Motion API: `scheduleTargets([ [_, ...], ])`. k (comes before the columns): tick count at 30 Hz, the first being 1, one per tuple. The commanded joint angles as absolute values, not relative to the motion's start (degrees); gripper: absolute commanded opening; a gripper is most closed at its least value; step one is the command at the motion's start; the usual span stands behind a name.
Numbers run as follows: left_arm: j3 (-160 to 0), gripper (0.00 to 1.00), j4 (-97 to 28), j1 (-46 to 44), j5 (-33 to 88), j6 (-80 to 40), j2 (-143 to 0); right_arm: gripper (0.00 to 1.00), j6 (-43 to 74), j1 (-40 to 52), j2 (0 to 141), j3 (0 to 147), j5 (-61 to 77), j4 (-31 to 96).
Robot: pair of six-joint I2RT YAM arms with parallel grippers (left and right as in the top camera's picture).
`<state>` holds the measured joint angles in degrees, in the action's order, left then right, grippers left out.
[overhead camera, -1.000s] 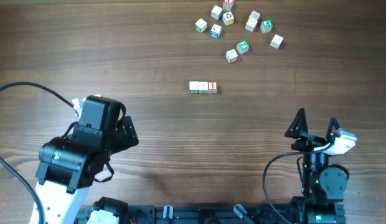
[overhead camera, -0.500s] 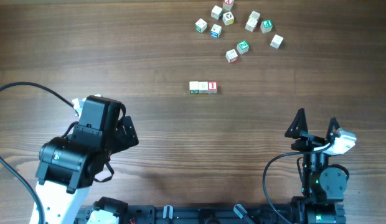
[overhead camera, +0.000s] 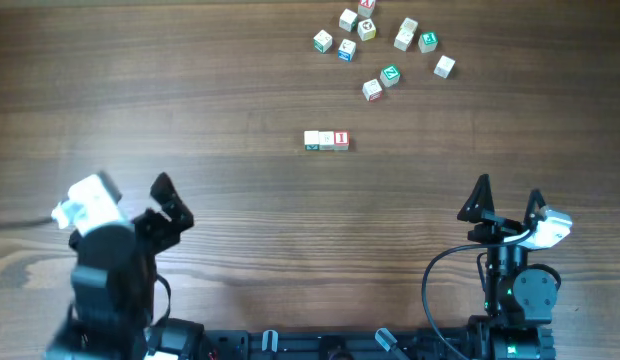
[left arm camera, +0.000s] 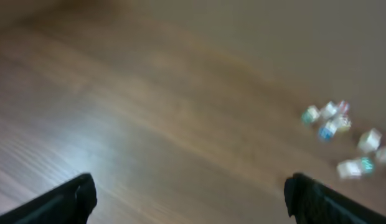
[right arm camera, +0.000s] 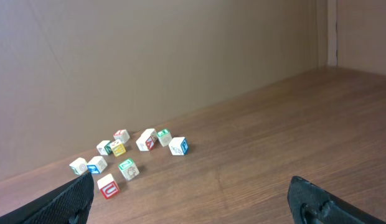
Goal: Form a horizontal line
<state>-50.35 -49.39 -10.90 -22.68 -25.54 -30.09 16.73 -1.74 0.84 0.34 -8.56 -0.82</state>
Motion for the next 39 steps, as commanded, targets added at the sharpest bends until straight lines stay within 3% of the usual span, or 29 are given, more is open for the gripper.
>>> scheduleTargets([
  [1, -38.39, 1.00, -43.94, -6.83, -20.40, -18.41, -18.39, 1.00, 16.12, -2.22, 0.25, 0.30, -7.60, -1.15],
  [7, -22.26, 1.00, -33.06, -2.33, -18.44, -18.17, -3.22, 1.00, 16.12, -2.22, 0.25, 0.30, -7.60, -1.15],
  [15, -9.63, 1.00, -11.70, -2.02, -10.98, -15.22, -0.56, 1.00, 16.10, -2.22, 0.25, 0.30, -7.60, -1.13],
  [32, -0.32, 1.00, -2.37, -3.11, -8.99, -15.00, -0.16, 1.00, 16.12, -2.22, 0.25, 0.30, -7.60, -1.13],
  [39, -0.32, 1.00, -3.88, -3.16, -4.84, -10.85, -0.16, 0.99, 16.10, -2.22, 0.25, 0.30, -7.60, -1.13],
])
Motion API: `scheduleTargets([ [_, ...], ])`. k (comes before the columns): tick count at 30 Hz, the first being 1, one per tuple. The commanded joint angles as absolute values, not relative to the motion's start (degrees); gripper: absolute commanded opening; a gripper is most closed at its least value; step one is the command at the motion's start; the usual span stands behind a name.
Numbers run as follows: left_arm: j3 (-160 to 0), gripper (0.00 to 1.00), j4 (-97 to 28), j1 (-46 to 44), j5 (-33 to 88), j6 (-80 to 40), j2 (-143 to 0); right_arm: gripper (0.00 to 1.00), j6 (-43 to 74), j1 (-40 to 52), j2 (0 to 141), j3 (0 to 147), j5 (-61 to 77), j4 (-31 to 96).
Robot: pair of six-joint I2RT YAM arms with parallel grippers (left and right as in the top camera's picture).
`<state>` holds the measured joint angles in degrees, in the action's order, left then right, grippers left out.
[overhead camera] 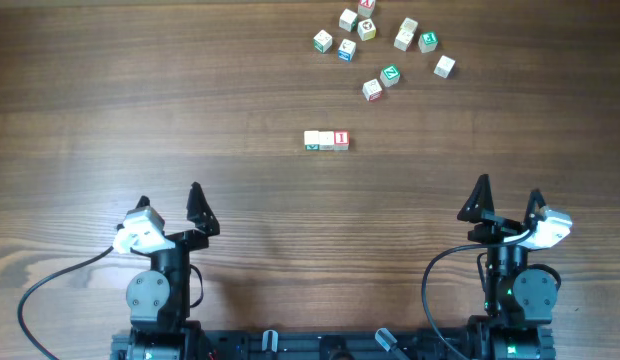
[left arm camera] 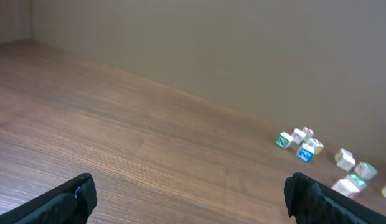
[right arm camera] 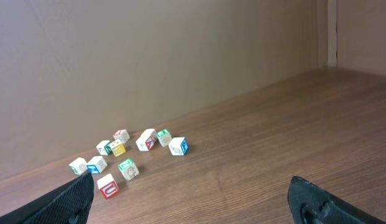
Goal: Form a horizontal line
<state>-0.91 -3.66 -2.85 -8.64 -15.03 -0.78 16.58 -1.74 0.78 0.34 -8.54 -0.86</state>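
Observation:
Three small blocks point(overhead camera: 326, 140) lie touching in a short row at the table's middle; the rightmost shows a red face. Several loose lettered blocks point(overhead camera: 380, 40) are scattered at the far right; the same cluster shows in the right wrist view as blocks point(right arm camera: 127, 154) and far off in the left wrist view as blocks point(left arm camera: 317, 155). My left gripper point(overhead camera: 168, 200) stands open near the front left, nothing between its fingers. My right gripper point(overhead camera: 507, 198) stands open at the front right, also empty.
Brown wooden table point(overhead camera: 140, 90) all round. The arm bases and cables sit along the front edge point(overhead camera: 310, 345). A plain wall stands behind the table in both wrist views.
My left arm has moved from a raised, turned pose at the far left to a low straight pose, its gripper facing the far side. The right arm and blocks are unchanged.

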Motion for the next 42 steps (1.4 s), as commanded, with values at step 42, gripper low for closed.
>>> scheduleTargets([
  [42, -0.34, 1.00, -3.86, -3.16, -3.01, -10.87, -0.19, 1.00, 16.10, -2.22, 0.25, 0.30, -7.60, -1.15],
])
